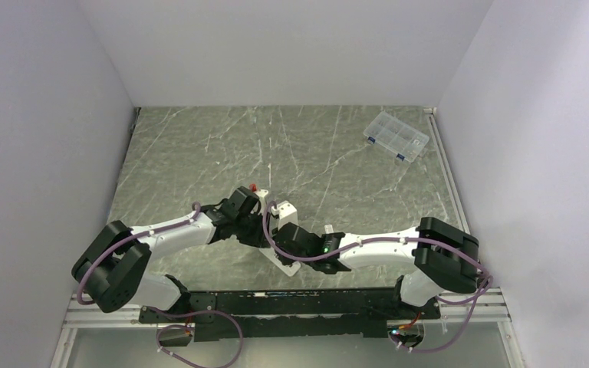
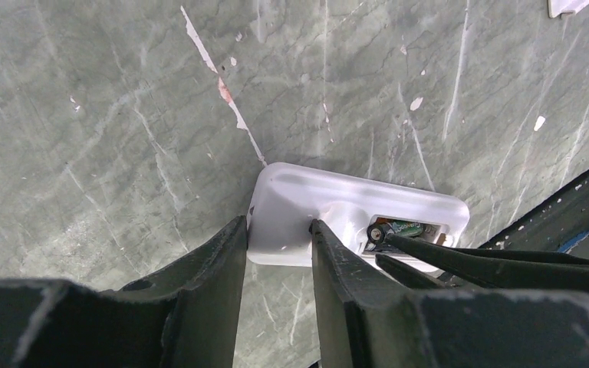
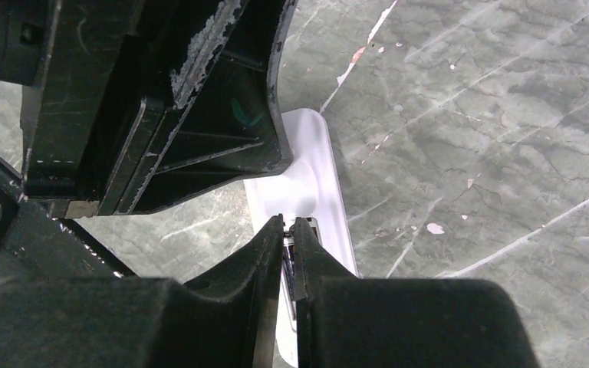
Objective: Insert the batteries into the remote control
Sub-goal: Load the battery into the remote control.
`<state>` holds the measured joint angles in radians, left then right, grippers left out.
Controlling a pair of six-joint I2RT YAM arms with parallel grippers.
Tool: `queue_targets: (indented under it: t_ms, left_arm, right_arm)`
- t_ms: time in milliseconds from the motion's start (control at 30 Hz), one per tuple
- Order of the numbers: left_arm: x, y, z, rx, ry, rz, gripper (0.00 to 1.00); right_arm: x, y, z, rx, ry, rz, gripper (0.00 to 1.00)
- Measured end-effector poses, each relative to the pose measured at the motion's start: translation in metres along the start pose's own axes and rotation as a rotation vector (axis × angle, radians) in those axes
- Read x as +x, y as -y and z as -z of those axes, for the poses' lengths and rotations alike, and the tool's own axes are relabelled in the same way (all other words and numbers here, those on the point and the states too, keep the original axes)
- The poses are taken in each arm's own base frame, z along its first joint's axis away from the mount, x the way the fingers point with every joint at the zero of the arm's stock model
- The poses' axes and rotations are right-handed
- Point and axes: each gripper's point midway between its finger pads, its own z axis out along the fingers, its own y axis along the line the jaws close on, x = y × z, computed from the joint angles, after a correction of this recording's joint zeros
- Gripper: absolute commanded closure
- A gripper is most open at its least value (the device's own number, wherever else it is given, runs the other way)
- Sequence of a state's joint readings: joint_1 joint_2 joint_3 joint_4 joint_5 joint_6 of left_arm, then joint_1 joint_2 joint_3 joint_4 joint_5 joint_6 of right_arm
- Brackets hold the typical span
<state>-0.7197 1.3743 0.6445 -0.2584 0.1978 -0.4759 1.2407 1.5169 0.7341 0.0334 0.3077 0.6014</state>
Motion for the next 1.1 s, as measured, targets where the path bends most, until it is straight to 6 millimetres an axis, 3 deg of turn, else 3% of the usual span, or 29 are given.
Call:
queue_targets:
  t_ms: [1100]
  left_arm:
    - [-0.0033, 0.0011, -0.0018, 0.005, 0.011, -0.002, 0.62]
  right_arm:
    - [0.0032, 0.0013, -0.0032, 0.003, -0.009, 0.021, 0.89]
